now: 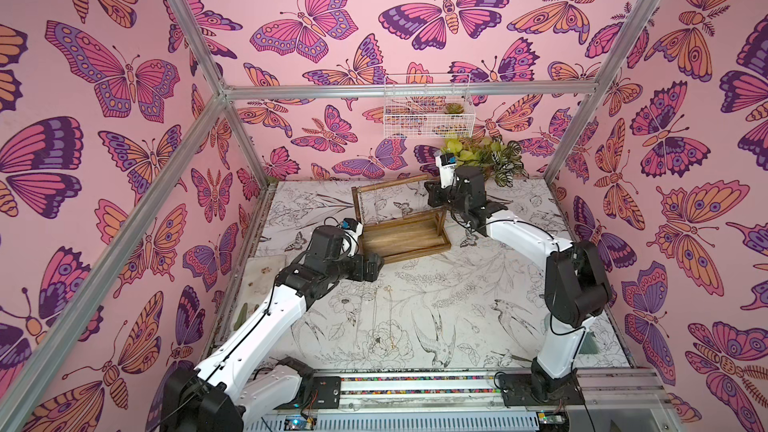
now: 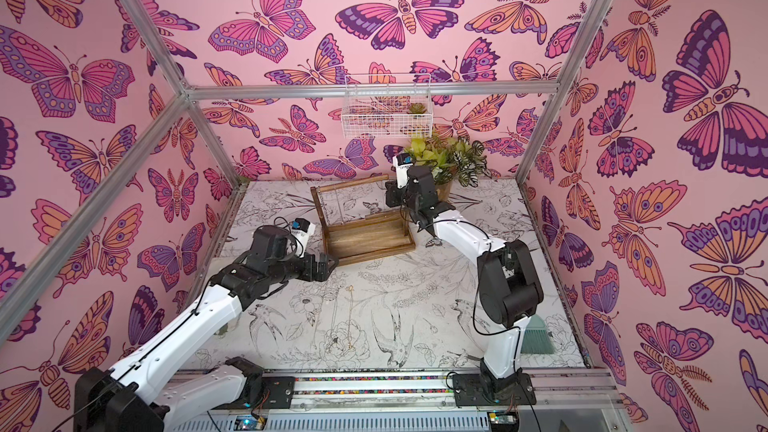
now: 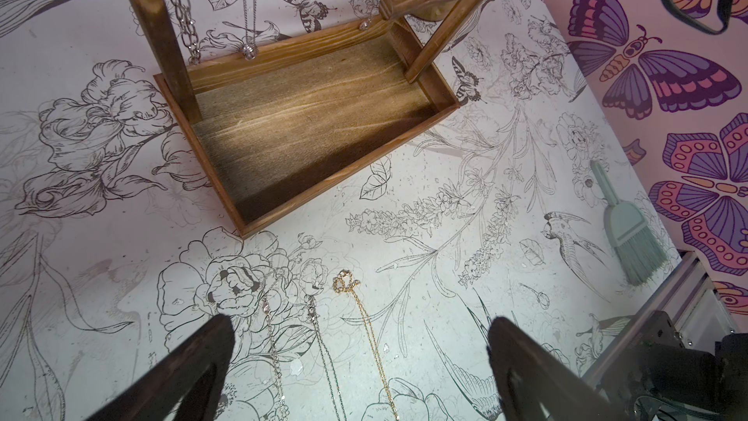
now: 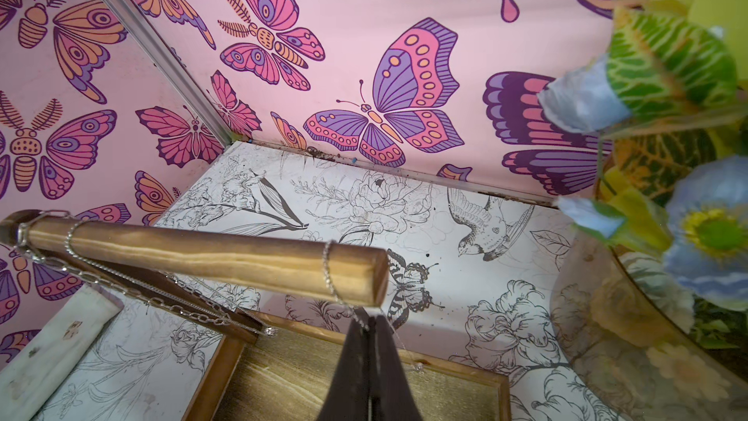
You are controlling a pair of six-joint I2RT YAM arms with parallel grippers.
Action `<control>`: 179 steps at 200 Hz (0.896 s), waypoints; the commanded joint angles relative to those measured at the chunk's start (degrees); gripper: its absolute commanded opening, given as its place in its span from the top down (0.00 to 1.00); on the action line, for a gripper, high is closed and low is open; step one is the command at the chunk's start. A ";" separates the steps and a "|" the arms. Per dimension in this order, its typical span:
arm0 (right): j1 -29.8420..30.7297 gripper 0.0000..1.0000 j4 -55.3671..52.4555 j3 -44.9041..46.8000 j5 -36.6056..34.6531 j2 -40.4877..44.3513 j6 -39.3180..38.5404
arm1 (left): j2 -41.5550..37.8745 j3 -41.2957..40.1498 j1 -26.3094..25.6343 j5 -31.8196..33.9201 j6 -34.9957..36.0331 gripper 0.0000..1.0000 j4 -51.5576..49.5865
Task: Take the necklace off the jewelry display stand
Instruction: Take off the necklace from the stand.
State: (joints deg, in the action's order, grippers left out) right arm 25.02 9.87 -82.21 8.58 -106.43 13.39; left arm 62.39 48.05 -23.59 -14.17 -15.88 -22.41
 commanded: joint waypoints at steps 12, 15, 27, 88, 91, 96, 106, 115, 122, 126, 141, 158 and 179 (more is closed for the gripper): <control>-1.00 1.00 0.18 0.30 -0.05 3.13 -0.99 | 0.93 -0.64 -0.30 -1.03 -0.54 0.00 0.84; -1.10 1.00 0.17 0.33 -0.05 3.15 -1.03 | 0.97 -0.67 -0.31 -1.03 -0.55 0.00 0.88; -1.37 1.00 0.19 0.43 -0.05 3.40 -1.14 | 1.24 -0.45 -0.48 -1.03 -0.57 0.00 0.97; -2.52 1.00 -0.35 0.39 0.70 5.21 -1.70 | 2.36 0.65 -1.85 -1.03 0.08 0.00 1.33; -2.52 1.00 -0.42 0.31 0.91 5.38 -1.74 | 2.43 0.71 -1.96 -1.03 0.12 0.00 1.32; -2.52 1.00 -0.52 0.26 0.97 5.61 -1.84 | 2.49 0.73 -2.13 -0.92 0.15 0.00 1.41; -2.52 1.00 -0.75 0.17 1.25 6.03 -1.97 | 2.81 0.82 -2.46 -0.94 0.28 0.00 1.55; -2.52 1.00 -1.04 0.04 1.50 6.39 -2.06 | 2.97 0.86 -2.75 -0.81 0.28 0.00 1.81; -2.52 1.00 -1.25 -0.10 1.74 6.70 -2.15 | 3.16 0.82 -2.93 -0.77 0.30 0.00 1.92; -2.52 1.00 -1.41 -0.18 1.86 6.93 -2.16 | 3.17 0.88 -3.14 -0.77 0.24 0.00 2.03; -2.52 1.00 -2.14 -0.74 2.39 7.53 -2.49 | 3.51 0.99 -3.55 -0.68 0.23 0.00 2.46; -2.52 1.00 -2.86 -1.34 2.63 8.17 -2.71 | 3.82 0.99 -4.08 -0.72 0.23 0.00 2.79; -2.51 1.00 -4.23 -2.70 3.43 9.17 -3.26 | 4.31 0.88 -4.74 -0.94 0.23 0.00 3.80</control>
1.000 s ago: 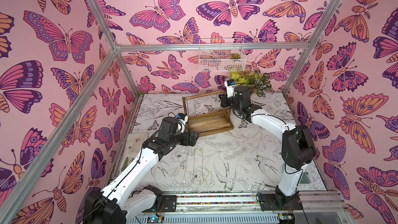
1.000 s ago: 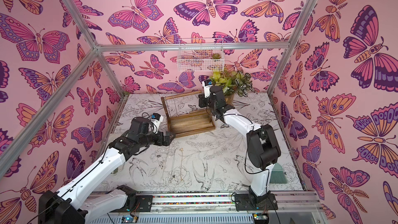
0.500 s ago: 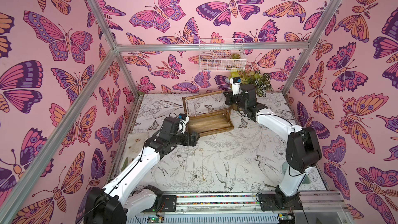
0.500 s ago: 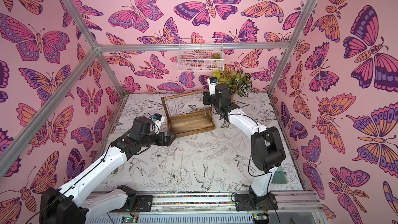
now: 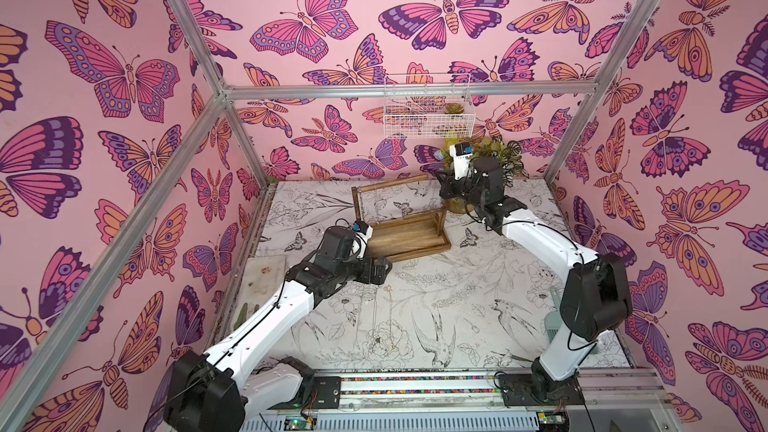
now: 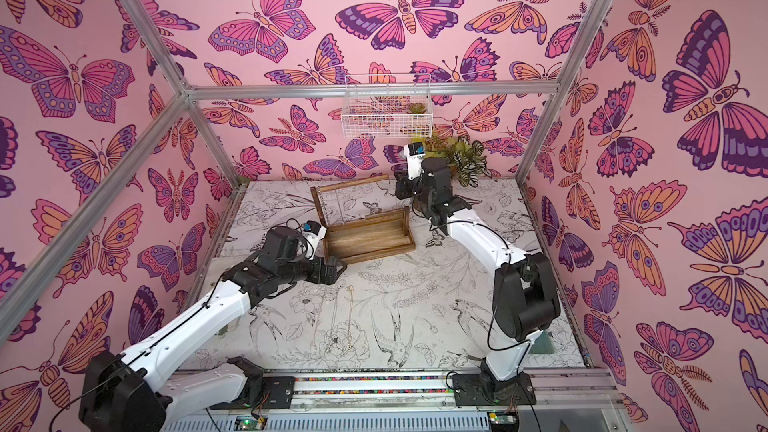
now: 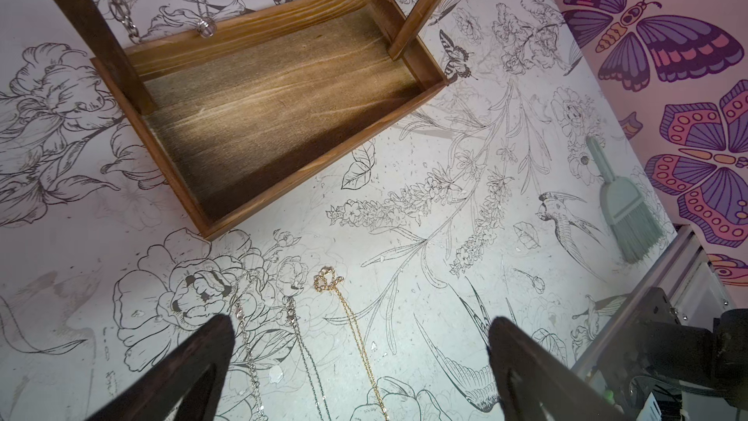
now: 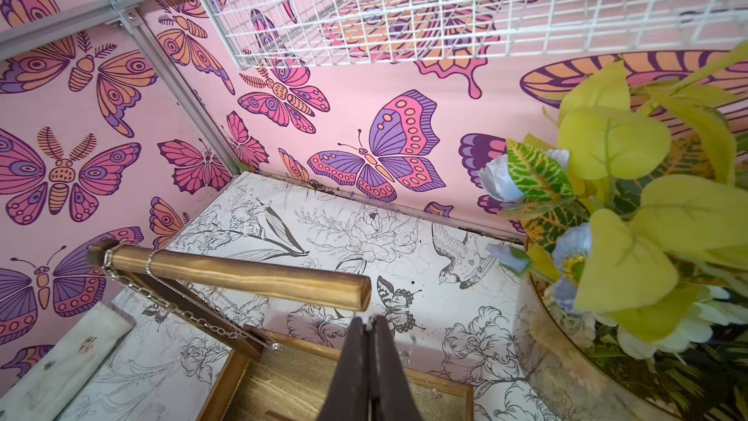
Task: Take the necklace off the jewelry display stand
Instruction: Take off the necklace from the stand.
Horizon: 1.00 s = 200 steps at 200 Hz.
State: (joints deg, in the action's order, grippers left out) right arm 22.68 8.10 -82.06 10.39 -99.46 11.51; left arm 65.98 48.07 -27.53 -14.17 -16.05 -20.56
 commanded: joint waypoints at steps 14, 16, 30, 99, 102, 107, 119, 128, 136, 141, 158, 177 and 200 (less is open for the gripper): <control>-0.12 1.00 -3.17 -3.44 1.93 2.72 -1.56 | 1.03 0.64 -1.16 -1.17 0.41 0.00 2.67; -0.10 1.00 -3.28 -3.52 1.98 2.83 -1.57 | 1.07 0.62 -1.20 -1.20 0.39 0.00 2.72; -0.09 1.00 -4.01 -4.10 2.22 3.60 -1.83 | 1.48 0.45 -1.48 -1.59 0.47 0.00 3.45; 0.35 1.00 -7.79 -6.60 4.04 7.87 -2.95 | 3.56 -0.20 -3.64 -2.26 1.61 0.00 6.98; 0.35 1.00 -8.08 -6.90 4.29 7.91 -2.98 | 3.68 -0.23 -3.67 -2.26 1.57 0.00 7.09; 0.35 1.00 -8.45 -7.24 4.50 8.10 -3.08 | 3.87 -0.18 -3.79 -2.34 1.66 0.00 7.36; 0.44 1.00 -9.09 -7.84 4.97 8.53 -3.28 | 4.22 0.07 -4.04 -2.74 1.89 0.00 7.96; 0.57 1.00 -9.54 -8.23 4.94 9.00 -3.55 | 4.45 0.27 -4.33 -2.98 2.00 0.00 8.54; 0.65 1.00 -9.93 -8.59 5.06 9.02 -3.61 | 4.73 0.47 -4.51 -3.38 2.31 0.00 9.26; 0.67 1.00 -10.15 -8.72 5.10 8.94 -3.66 | 4.94 0.51 -4.77 -3.63 2.56 0.00 9.80; 0.70 1.00 -10.96 -9.40 5.15 11.25 -3.76 | 5.63 0.86 -5.52 -4.46 3.47 0.00 11.91; 0.88 1.00 -12.19 -10.28 5.30 12.55 -3.95 | 6.37 1.69 -6.35 -5.34 4.72 0.00 13.84; 0.97 1.00 -13.15 -10.66 5.73 14.38 -3.30 | 8.81 2.63 -7.17 -6.30 5.76 0.00 17.04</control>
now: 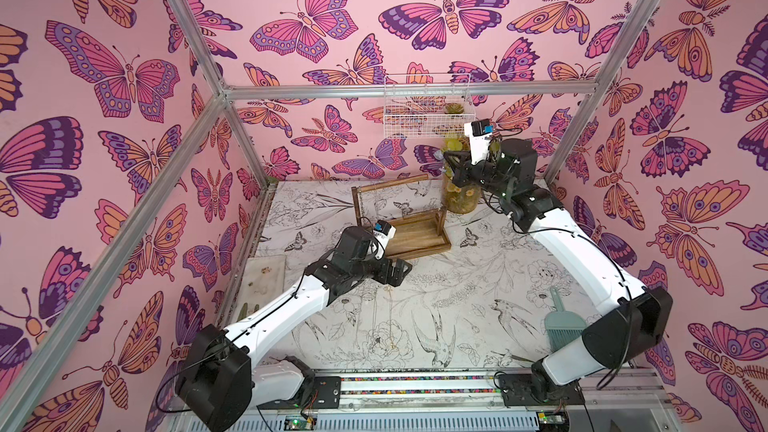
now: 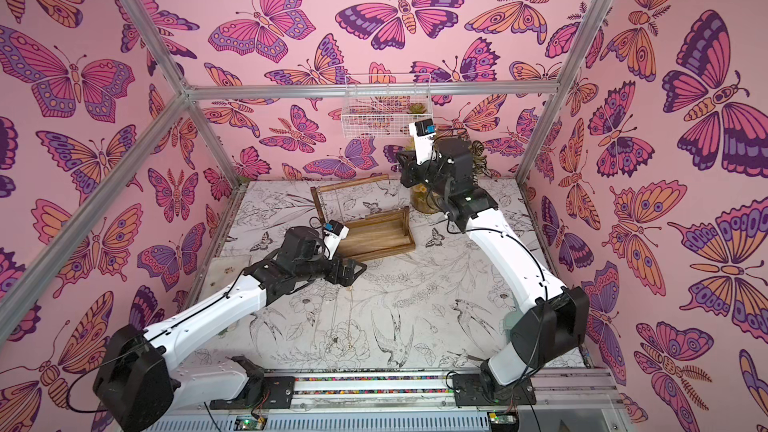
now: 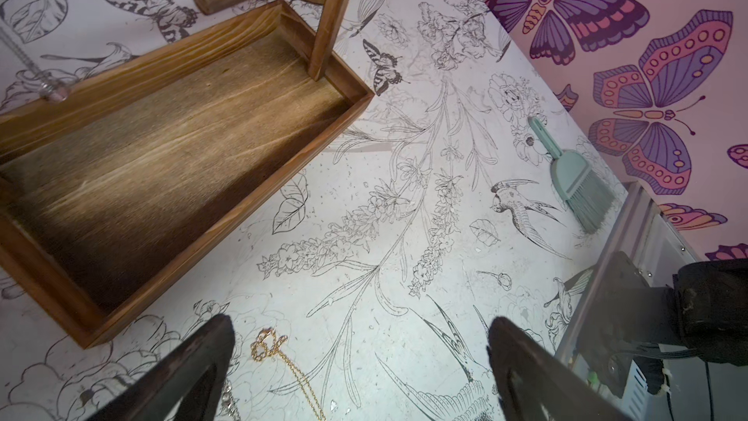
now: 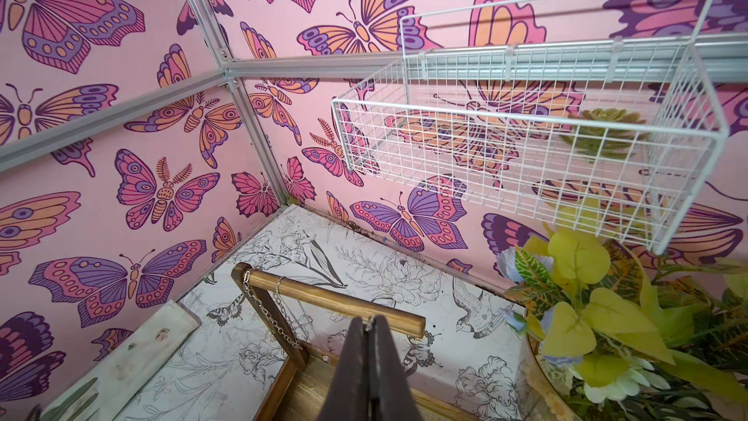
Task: Take the necklace off the jewelry display stand
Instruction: Take off the necklace from the stand, then place the necklace at the center of the board.
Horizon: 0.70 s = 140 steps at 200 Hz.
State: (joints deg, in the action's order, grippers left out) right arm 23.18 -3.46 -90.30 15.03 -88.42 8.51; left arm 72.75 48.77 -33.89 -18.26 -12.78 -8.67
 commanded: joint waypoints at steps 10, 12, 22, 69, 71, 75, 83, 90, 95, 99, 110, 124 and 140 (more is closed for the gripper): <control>0.62 1.00 -2.10 -2.51 1.38 4.07 -0.08 | 2.37 2.07 -1.15 -2.17 2.66 0.00 6.82; 0.57 1.00 -2.19 -2.58 1.36 4.36 -0.06 | 2.46 2.08 -1.22 -2.21 2.67 0.00 7.24; 0.67 1.00 -2.52 -2.50 1.56 5.19 0.36 | 2.98 2.32 -1.40 -2.43 2.67 0.00 8.77; 1.43 1.00 -4.19 -0.87 1.97 9.51 1.90 | 8.14 7.28 -2.98 -4.11 3.38 0.02 12.86; 1.50 1.00 -4.32 -0.72 1.95 9.68 1.93 | 8.45 7.47 -3.08 -4.14 3.44 0.02 13.08; 1.59 1.00 -4.56 -0.55 2.06 10.02 1.99 | 8.91 7.94 -3.37 -4.15 3.52 0.02 13.51; 1.69 1.00 -4.91 0.00 2.16 10.65 2.07 | 9.99 8.74 -3.72 -4.39 3.64 0.02 14.50; 1.85 1.00 -5.33 0.41 2.14 11.27 2.20 | 10.93 9.41 -4.09 -4.69 3.64 0.02 15.32; 1.94 1.00 -5.68 0.69 2.05 11.73 2.21 | 11.53 9.98 -4.31 -5.12 3.71 0.03 16.03; 1.99 1.00 -5.91 1.02 1.94 12.12 2.25 | 12.08 10.29 -4.46 -5.60 3.69 0.03 16.52; 2.11 1.00 -6.26 2.00 1.94 13.27 2.64 | 13.15 11.13 -5.06 -6.97 3.66 0.05 18.11; 2.30 1.00 -6.94 3.31 1.83 14.69 3.07 | 14.23 11.88 -6.11 -8.51 3.88 0.06 19.78; 2.46 1.00 -7.69 4.66 1.85 16.44 3.60 | 14.88 12.69 -7.42 -9.55 4.66 0.07 20.35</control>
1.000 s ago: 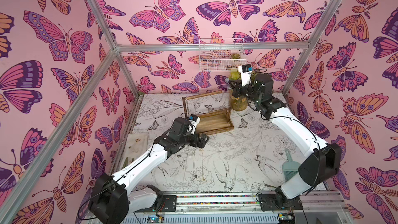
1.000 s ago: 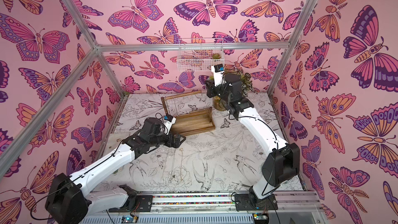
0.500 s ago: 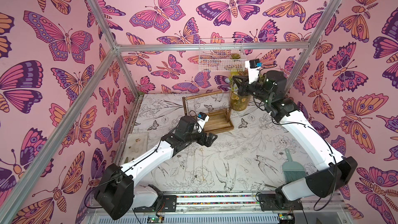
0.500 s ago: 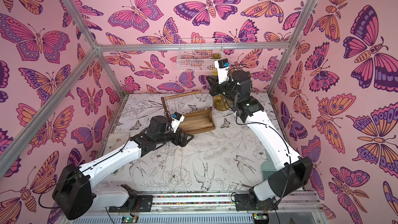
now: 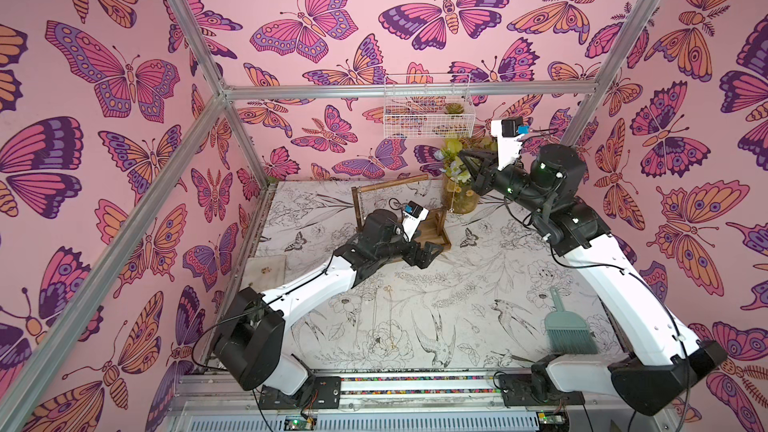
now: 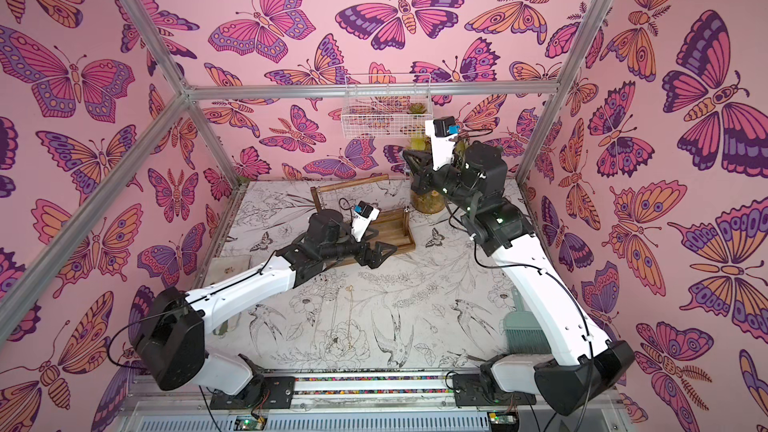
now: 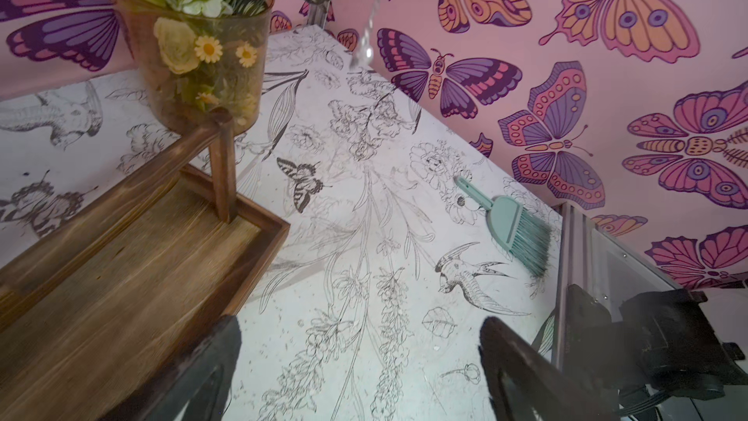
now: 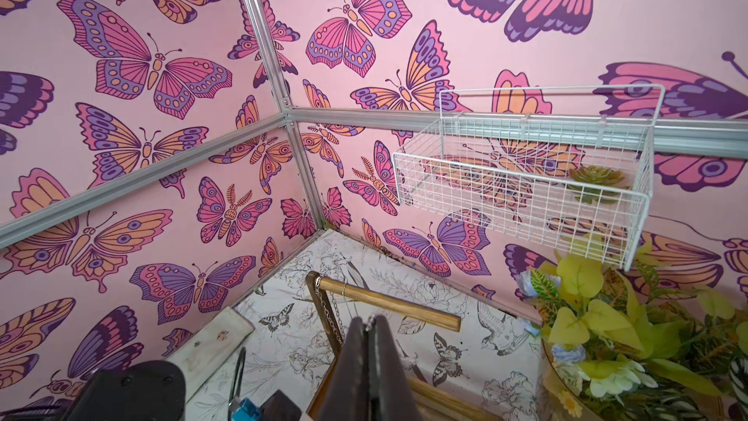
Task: Take the necklace off the jewelry display stand
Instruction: Place the necklace at the center of the board.
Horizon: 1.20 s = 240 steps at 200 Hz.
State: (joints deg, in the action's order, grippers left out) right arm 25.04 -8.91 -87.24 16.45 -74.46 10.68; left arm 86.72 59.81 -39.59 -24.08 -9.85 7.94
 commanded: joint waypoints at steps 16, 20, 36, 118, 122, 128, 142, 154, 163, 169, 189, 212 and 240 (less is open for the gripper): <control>0.89 1.00 -3.12 2.92 0.57 4.14 2.01 | 1.26 2.30 -2.95 -3.89 2.36 0.08 3.83; 1.03 1.00 -3.28 3.32 0.59 4.65 2.21 | 1.33 2.45 -3.26 -3.78 2.53 0.08 3.83; 1.73 1.00 -4.03 4.84 0.63 6.52 3.18 | 1.44 3.09 -4.28 -2.84 3.12 0.10 3.95; 4.76 1.00 -6.38 8.65 -0.60 11.57 5.32 | 4.48 8.30 -7.24 -0.52 4.62 0.41 4.89; 4.76 1.00 -6.46 8.58 -0.54 11.59 5.24 | 4.58 8.37 -7.36 -0.37 4.58 0.43 4.89; 4.76 1.00 -6.54 8.63 -0.53 11.70 5.23 | 4.52 8.37 -7.42 -0.28 4.51 0.45 4.89; 4.76 1.00 -6.65 8.65 -0.57 12.07 5.06 | 4.59 8.30 -7.69 0.23 4.49 0.48 4.90; 4.76 1.00 -6.82 8.58 -0.59 12.21 5.06 | 4.50 8.15 -7.85 0.86 4.46 0.49 4.89; 4.76 1.00 -7.00 8.36 -0.39 12.23 5.03 | 4.56 8.05 -7.91 1.20 4.50 0.49 4.89; 4.76 1.00 -6.98 8.32 -0.22 12.23 5.14 | 4.55 8.04 -7.95 1.42 4.51 0.49 4.93; 4.76 1.00 -7.07 8.20 0.19 12.23 5.25 | 4.60 8.19 -7.95 2.40 4.66 0.53 4.86; 4.75 1.00 -7.17 7.81 0.20 11.91 4.85 | 4.47 8.17 -8.04 2.97 4.51 0.60 4.89; 4.76 1.00 -7.07 7.14 0.16 11.36 4.43 | 4.01 7.70 -8.04 3.46 4.14 0.73 4.80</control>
State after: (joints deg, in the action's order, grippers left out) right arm 29.41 -15.31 -78.70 16.38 -63.00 15.16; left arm 90.56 67.37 -47.33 -21.54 -6.07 11.97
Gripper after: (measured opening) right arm 0.066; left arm 0.311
